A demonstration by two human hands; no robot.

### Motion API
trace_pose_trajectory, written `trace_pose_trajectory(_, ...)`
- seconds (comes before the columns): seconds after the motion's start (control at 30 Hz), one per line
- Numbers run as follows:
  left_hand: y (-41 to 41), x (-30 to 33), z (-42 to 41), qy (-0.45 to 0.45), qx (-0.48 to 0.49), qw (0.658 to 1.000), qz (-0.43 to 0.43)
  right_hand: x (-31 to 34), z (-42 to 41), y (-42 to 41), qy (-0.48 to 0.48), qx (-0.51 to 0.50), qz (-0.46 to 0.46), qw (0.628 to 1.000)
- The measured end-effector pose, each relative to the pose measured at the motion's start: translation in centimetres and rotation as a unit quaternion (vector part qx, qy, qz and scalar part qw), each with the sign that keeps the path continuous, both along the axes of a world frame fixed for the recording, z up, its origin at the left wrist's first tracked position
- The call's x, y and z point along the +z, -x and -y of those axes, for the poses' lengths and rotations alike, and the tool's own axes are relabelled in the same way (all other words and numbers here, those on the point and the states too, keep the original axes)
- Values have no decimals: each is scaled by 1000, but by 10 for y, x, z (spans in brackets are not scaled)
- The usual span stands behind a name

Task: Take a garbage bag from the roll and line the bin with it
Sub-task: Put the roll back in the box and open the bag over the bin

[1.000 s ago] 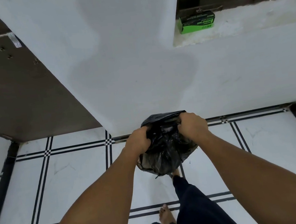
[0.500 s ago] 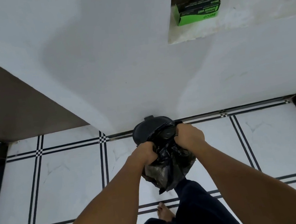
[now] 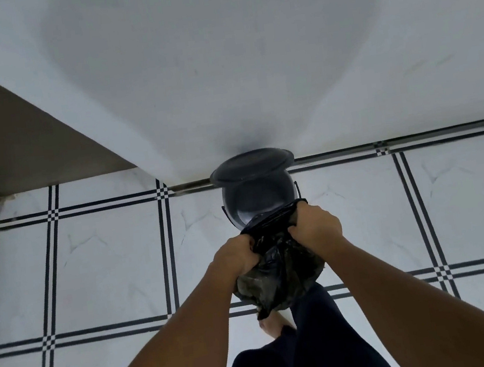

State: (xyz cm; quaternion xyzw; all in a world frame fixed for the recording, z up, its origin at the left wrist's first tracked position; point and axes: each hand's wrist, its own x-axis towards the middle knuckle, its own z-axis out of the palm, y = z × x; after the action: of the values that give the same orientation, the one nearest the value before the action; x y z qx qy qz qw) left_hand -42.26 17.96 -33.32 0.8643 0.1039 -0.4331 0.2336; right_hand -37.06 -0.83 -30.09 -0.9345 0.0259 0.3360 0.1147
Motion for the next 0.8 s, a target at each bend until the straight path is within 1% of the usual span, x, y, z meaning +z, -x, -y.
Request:
trace_pose_trajectory(0.1,2,-23,2,-4,8,1000,16,-23,4,3,-3,-9,3,1000)
trace_pose_trajectory(0.3,-12,-75,6,-19,24,996,86,-82,13,-7,-17,-31,17,999)
trace_pose_trajectory(0.37,-21,-99,4,-23,23,994,102,-107,14,-15,-14,-30,10,999)
trace_pose_trajectory(0.4,-27,-122,4,-30,22,993,113,-131,14,-21,-8,-25,8,1000)
trace_pose_trajectory(0.47,-33,-137,-2,-54,7,990,129,-148,17,-26,-1,-8,7,1000)
trace_pose_trajectory(0.5,-35,-154,-5,-68,4,988,138,-168,19,-28,0,2,4,1000)
trace_pose_trajectory(0.57,-38,-186,-11,-91,3,984,153,-203,24,-33,-2,6,-25,1000)
trace_pose_trajectory(0.67,-31,-224,-14,-96,79,979,159,-248,31,-36,7,8,-56,998)
trace_pose_trajectory(0.73,-20,-241,-11,-98,115,973,175,-271,35,-34,14,7,-26,1000)
trace_pose_trajectory(0.8,-9,-257,-10,-106,128,968,188,-287,37,-31,36,29,12,999)
